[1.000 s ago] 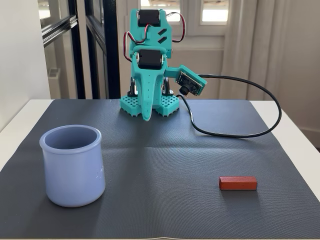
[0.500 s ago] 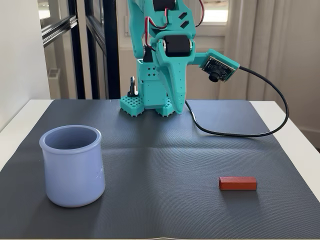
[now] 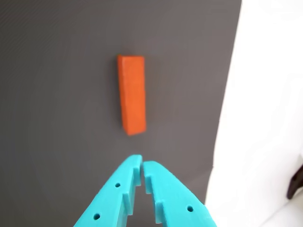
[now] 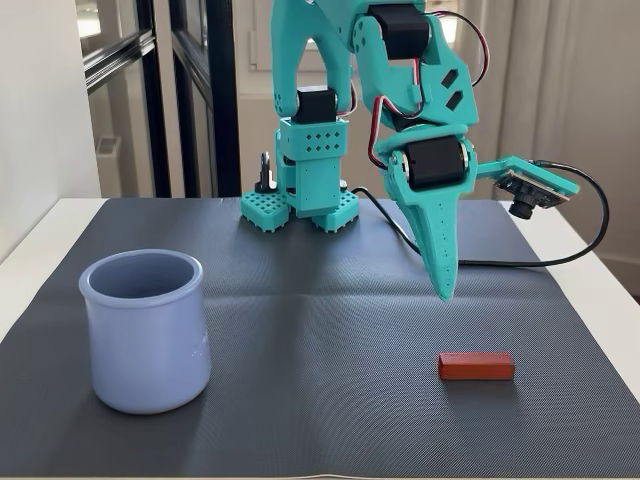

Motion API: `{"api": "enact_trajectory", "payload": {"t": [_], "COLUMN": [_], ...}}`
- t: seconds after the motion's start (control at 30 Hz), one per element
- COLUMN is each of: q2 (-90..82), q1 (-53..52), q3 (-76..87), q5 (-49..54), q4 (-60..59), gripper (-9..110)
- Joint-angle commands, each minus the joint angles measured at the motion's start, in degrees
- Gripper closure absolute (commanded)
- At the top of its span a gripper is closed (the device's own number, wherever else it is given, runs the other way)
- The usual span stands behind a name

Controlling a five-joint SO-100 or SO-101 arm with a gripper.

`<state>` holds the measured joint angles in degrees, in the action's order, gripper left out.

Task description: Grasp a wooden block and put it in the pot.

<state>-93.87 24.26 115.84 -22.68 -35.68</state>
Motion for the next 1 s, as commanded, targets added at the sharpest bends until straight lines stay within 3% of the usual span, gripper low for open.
{"api": "enact_trajectory", "payload": {"t": [0.0, 0.17, 0.47, 0.57, 0.67, 0.97], "q2": [4.48, 11.43, 17.58, 17.49, 17.31, 10.11], "q1": [0.62, 0.62, 1.05, 1.32, 1.41, 1.32], "q3": [-6.86, -11.69, -17.05, -16.96, -17.05, -16.35], "q5": [-2.99, -8.09, -8.26, -7.82, -8.26, -8.35], "q4": [0.26, 0.18, 0.09, -0.53, -4.04, -13.89], "gripper": [101, 101, 101, 94, 88, 87]}}
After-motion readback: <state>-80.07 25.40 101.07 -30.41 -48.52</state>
